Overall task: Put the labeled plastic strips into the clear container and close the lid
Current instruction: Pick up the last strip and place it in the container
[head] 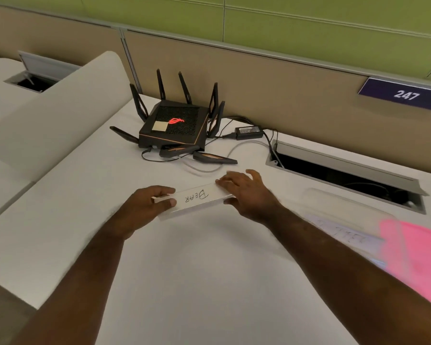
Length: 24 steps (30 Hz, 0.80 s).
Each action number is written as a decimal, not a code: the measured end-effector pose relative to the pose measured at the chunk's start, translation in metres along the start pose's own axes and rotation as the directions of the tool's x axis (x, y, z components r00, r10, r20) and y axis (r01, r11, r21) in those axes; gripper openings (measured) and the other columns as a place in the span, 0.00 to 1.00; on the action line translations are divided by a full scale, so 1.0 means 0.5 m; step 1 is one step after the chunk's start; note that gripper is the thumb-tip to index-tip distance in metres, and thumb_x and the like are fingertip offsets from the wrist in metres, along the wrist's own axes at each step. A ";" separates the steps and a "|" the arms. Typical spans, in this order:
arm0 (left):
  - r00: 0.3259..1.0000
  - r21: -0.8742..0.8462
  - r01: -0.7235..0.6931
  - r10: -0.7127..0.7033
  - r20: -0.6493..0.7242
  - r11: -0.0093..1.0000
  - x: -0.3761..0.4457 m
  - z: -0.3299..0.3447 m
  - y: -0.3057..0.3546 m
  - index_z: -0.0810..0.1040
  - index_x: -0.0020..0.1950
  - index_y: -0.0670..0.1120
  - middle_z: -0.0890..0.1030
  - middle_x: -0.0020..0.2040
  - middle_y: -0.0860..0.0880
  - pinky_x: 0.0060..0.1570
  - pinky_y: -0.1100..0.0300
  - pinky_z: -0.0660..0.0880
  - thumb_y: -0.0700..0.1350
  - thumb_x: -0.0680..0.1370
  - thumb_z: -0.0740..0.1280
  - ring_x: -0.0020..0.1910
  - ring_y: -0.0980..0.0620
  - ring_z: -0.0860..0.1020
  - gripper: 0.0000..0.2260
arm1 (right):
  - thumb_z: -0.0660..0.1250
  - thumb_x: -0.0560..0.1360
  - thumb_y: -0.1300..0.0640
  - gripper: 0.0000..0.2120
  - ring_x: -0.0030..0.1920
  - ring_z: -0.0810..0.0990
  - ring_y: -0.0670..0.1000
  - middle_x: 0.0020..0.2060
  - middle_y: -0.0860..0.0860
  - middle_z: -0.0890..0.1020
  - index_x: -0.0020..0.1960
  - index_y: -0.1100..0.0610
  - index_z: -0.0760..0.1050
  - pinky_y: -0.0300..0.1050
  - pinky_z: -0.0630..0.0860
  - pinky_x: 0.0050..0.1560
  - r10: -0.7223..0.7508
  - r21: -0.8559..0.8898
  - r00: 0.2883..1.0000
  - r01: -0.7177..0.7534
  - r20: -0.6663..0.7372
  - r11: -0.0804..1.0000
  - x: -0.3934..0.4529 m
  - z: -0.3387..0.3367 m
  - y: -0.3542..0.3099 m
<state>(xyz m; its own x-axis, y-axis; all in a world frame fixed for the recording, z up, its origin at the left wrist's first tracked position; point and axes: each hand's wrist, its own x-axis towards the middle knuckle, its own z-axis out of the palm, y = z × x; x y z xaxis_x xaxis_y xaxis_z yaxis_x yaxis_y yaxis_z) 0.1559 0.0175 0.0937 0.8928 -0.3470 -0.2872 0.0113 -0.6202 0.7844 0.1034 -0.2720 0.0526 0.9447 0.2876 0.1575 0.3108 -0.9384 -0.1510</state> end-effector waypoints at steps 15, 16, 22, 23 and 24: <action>0.878 0.307 -0.466 0.391 0.274 0.830 0.097 0.254 0.222 0.76 0.61 0.53 0.79 0.60 0.56 0.56 0.55 0.73 0.56 0.74 0.70 0.58 0.53 0.75 0.18 | 0.70 0.73 0.44 0.18 0.60 0.78 0.52 0.59 0.45 0.82 0.61 0.48 0.79 0.54 0.71 0.63 0.468 0.255 0.883 -0.463 0.045 0.849 -0.296 -0.166 0.225; 0.875 0.331 -0.473 0.391 0.285 0.817 0.100 0.273 0.236 0.76 0.61 0.54 0.79 0.60 0.56 0.57 0.52 0.73 0.57 0.74 0.69 0.58 0.52 0.75 0.17 | 0.70 0.73 0.45 0.17 0.59 0.79 0.51 0.57 0.46 0.83 0.59 0.49 0.80 0.53 0.72 0.62 0.475 0.248 0.880 -0.465 0.019 0.850 -0.313 -0.177 0.237; 0.826 0.417 -0.564 0.472 0.309 0.713 0.108 0.382 0.305 0.76 0.61 0.55 0.78 0.62 0.56 0.58 0.52 0.65 0.59 0.75 0.66 0.60 0.50 0.72 0.17 | 0.70 0.70 0.39 0.16 0.59 0.74 0.52 0.54 0.45 0.80 0.54 0.44 0.82 0.52 0.64 0.55 0.582 0.037 0.812 -0.580 -0.056 0.814 -0.412 -0.212 0.291; 0.813 0.433 -0.582 0.492 0.311 0.688 0.108 0.399 0.317 0.76 0.61 0.55 0.78 0.62 0.55 0.59 0.52 0.65 0.59 0.75 0.66 0.61 0.50 0.72 0.17 | 0.70 0.70 0.38 0.16 0.59 0.73 0.53 0.53 0.46 0.80 0.54 0.43 0.82 0.52 0.63 0.54 0.604 0.019 0.795 -0.604 -0.055 0.797 -0.427 -0.215 0.299; 0.803 0.449 -0.596 0.507 0.313 0.666 0.108 0.415 0.328 0.76 0.62 0.55 0.77 0.62 0.54 0.60 0.51 0.64 0.59 0.75 0.66 0.62 0.50 0.72 0.17 | 0.70 0.69 0.38 0.16 0.58 0.74 0.53 0.53 0.46 0.81 0.54 0.42 0.82 0.52 0.64 0.54 0.623 0.001 0.780 -0.624 -0.053 0.781 -0.440 -0.217 0.306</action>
<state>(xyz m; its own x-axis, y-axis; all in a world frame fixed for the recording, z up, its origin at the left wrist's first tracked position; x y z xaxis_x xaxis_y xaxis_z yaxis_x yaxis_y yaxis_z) 0.1124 -0.2487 0.0927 0.5818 -0.8133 -0.0046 -0.7267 -0.5224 0.4462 -0.0685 -0.4995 0.1009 0.9252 -0.3708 0.0805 -0.3467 -0.9124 -0.2177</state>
